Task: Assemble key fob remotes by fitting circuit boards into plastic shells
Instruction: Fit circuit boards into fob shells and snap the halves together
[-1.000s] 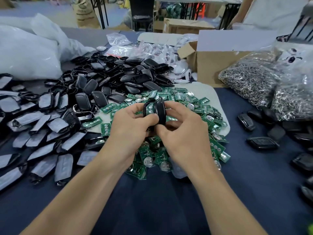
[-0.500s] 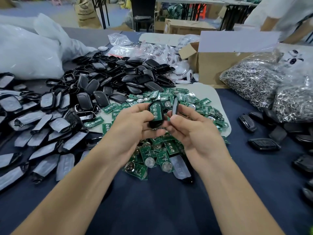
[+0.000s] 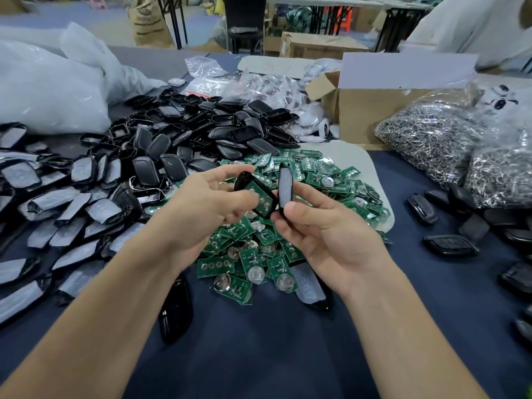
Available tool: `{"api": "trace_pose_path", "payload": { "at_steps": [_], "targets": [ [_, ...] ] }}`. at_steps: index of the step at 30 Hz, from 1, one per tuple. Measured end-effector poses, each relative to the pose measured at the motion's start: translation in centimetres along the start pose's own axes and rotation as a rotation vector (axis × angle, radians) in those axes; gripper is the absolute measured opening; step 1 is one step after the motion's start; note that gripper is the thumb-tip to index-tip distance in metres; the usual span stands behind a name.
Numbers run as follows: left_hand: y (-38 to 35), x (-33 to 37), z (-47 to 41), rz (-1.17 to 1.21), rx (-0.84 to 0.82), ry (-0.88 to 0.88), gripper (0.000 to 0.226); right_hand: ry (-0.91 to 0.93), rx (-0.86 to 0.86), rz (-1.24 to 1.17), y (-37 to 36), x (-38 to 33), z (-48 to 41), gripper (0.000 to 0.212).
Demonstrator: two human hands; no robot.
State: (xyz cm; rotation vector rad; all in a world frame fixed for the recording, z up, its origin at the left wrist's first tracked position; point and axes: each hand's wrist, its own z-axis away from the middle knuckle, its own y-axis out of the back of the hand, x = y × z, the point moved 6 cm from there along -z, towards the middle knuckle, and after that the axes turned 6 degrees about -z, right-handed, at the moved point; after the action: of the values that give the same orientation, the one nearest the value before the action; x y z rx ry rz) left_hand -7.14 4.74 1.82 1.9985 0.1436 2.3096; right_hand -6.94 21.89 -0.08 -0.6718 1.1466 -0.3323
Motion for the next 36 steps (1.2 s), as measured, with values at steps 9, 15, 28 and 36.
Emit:
{"api": "trace_pose_path", "payload": {
  "at_steps": [9,15,28,36],
  "targets": [
    [0.0,-0.4,-0.4,0.080,-0.024,0.011,0.052,0.001,0.052,-0.081,0.3,-0.3,0.1,0.055],
    [-0.7,-0.1,-0.2,0.070,-0.014,-0.002,0.029,0.063,0.067,0.012,0.5,-0.5,0.0,0.052],
    [-1.7,0.0,0.2,-0.178,0.051,-0.064,0.030,0.106,0.063,-0.060,0.7,-1.0,0.0,0.045],
    [-2.0,-0.1,0.6,0.044,0.323,-0.121,0.016,0.075,0.070,-0.181,0.5,-0.2,-0.3,0.049]
  ]
}}
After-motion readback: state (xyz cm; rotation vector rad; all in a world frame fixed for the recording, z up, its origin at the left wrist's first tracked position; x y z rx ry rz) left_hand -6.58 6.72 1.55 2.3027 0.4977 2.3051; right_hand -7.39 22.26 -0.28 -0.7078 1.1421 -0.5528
